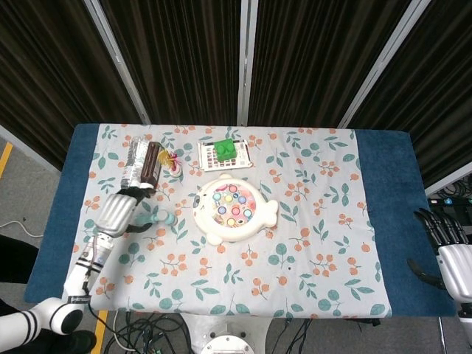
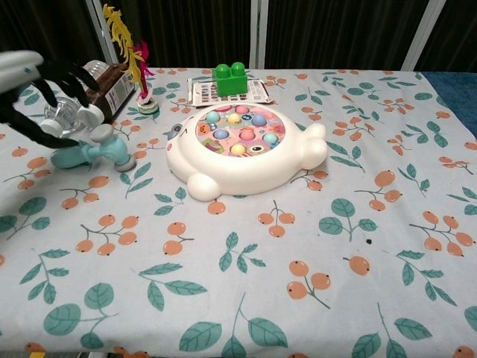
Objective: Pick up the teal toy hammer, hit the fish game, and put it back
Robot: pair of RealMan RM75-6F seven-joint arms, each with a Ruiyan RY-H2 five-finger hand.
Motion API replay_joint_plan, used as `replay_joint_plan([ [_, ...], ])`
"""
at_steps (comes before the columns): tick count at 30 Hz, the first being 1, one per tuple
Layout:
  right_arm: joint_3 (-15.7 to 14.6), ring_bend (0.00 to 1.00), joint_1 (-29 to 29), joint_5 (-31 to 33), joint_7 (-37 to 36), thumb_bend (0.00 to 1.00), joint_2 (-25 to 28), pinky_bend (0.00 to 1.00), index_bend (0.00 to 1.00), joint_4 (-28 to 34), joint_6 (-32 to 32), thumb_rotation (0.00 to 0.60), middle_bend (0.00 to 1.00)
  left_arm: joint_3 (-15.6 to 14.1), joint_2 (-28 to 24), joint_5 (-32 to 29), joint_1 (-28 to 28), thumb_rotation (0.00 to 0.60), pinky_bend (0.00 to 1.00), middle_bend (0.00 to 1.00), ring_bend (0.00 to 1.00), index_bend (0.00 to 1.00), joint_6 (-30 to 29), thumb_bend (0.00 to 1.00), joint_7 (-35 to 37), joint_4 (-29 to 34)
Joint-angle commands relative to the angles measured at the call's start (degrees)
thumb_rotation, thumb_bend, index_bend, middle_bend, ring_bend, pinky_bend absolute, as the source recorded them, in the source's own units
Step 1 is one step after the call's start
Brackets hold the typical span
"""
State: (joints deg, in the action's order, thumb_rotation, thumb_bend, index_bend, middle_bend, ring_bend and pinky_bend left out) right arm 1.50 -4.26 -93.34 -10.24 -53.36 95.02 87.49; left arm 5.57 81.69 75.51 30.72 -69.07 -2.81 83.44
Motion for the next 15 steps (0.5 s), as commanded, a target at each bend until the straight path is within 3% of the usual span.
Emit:
replay_joint_plan([
  [1,-0.15,0.0,-0.75,-0.16,-1.11,0.18,-0.03,0.0,0.0,-0.53,-1.28,0.6,0.07,1.48,-5.8,-0.75,-5.32,0.6,0.27,0.32,0.22,0.24,-7.0,0.14,1.34,2.86],
  [5,0.06,0.0,-1.81,-0.51,-3.5,0.18,-0.47,0.0,0.0,-1.93,-2.25,0.6,0.07,1.24,-9.08,-2.84,-10.82,0.6,0.21,0.32,0.19,0.25,-13.1,0.2,-0.1,2.78],
  [15,-0.22,0.0,-4.16,-2.83,-4.81,0.18,-3.26,0.0,0.0,-4.4,-3.82,0.6,0.07,-5.18,-14.35,0.06,-22.26,0.6,0.13,0.3,0.16,0.25,-21.95,0.23,-2.61,7.04],
])
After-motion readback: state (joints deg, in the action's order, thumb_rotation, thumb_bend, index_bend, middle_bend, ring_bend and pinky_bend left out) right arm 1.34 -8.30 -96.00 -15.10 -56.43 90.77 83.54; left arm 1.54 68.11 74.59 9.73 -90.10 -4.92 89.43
